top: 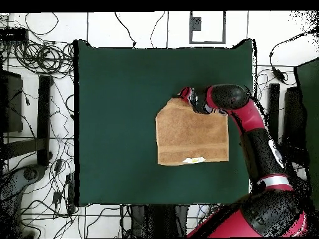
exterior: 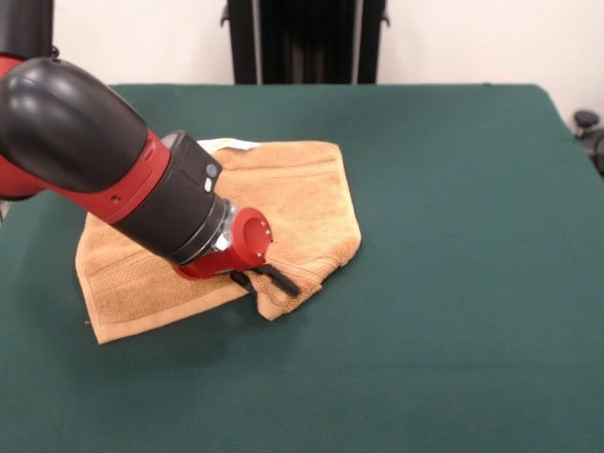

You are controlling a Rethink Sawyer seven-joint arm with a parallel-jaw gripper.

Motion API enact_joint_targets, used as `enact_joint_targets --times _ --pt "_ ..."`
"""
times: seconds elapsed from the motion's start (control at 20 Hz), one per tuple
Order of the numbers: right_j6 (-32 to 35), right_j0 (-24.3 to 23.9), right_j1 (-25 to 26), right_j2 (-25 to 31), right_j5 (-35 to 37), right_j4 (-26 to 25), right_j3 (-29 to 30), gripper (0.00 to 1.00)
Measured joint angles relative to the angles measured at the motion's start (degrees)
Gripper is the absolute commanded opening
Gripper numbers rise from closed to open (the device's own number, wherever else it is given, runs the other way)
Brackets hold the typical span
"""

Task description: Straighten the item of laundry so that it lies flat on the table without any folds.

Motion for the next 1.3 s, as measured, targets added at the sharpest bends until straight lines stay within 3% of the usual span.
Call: enact_joint_targets --times 0.75,0.8,1.3 --pt "0.0 0.3 -0.1 0.5 0.4 -0.3 0.0 1.0" --pt "0.0 0.2 0.0 0.4 0.3 -0.7 0.0 0.0" --pt "0.0 0.1 0.4 0.6 0.2 -2.2 0.0 0.0"
